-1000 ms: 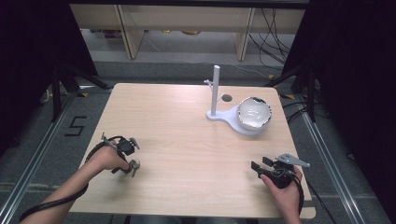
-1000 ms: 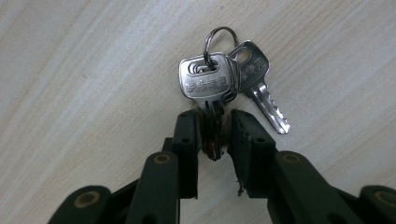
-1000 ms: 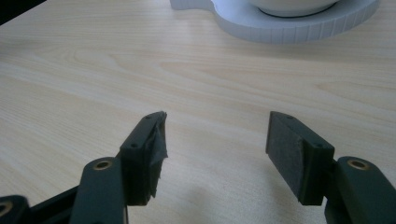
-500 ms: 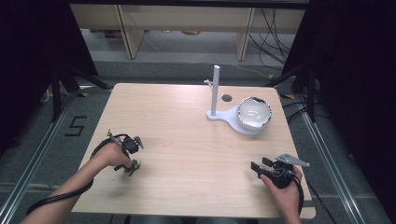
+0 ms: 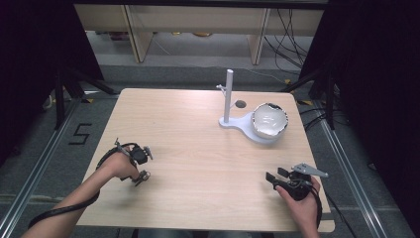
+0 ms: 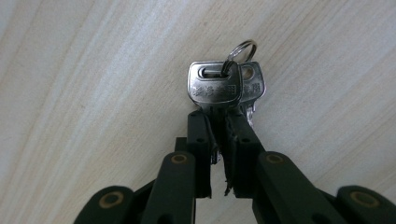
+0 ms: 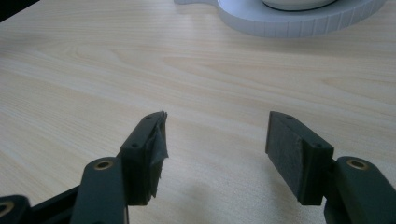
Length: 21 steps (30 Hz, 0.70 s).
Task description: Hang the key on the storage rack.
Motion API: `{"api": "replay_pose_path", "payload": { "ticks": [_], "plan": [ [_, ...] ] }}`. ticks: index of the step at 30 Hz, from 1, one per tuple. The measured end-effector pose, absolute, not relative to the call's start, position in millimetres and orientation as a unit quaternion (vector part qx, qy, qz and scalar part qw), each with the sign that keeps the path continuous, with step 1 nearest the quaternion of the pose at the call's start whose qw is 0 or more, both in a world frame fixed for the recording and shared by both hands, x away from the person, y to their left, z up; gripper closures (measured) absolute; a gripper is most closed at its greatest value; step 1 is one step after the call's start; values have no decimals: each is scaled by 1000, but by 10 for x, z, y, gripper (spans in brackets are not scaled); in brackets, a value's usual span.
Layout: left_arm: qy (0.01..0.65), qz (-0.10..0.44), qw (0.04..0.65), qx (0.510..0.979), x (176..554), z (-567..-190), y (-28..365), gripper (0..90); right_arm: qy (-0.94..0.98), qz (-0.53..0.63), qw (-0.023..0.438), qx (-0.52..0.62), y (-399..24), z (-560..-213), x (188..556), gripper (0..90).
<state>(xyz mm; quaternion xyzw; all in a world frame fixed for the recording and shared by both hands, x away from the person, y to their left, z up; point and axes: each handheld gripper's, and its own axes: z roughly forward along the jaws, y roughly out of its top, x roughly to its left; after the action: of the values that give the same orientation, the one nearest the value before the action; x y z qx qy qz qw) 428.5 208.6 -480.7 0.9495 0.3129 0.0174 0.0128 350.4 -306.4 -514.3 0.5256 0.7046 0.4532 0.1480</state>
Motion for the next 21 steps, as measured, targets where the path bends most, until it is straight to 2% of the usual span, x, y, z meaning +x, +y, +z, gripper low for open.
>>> {"api": "replay_pose_path", "payload": {
  "ticks": [9, 10, 21],
  "plan": [
    [328, 12, 23, 944, 4235, -4794, 2130, 818, 703, 457, 149, 525, -3057, -5155, 3514, 395],
    [329, 13, 26, 944, 4235, -4769, 2138, 818, 711, 454, 166, 510, -3081, -5164, 3534, 395],
    [323, 27, 30, 946, 4248, -4619, 2120, 818, 705, 455, 153, 522, -3062, -5159, 3521, 396]
  ]
}}
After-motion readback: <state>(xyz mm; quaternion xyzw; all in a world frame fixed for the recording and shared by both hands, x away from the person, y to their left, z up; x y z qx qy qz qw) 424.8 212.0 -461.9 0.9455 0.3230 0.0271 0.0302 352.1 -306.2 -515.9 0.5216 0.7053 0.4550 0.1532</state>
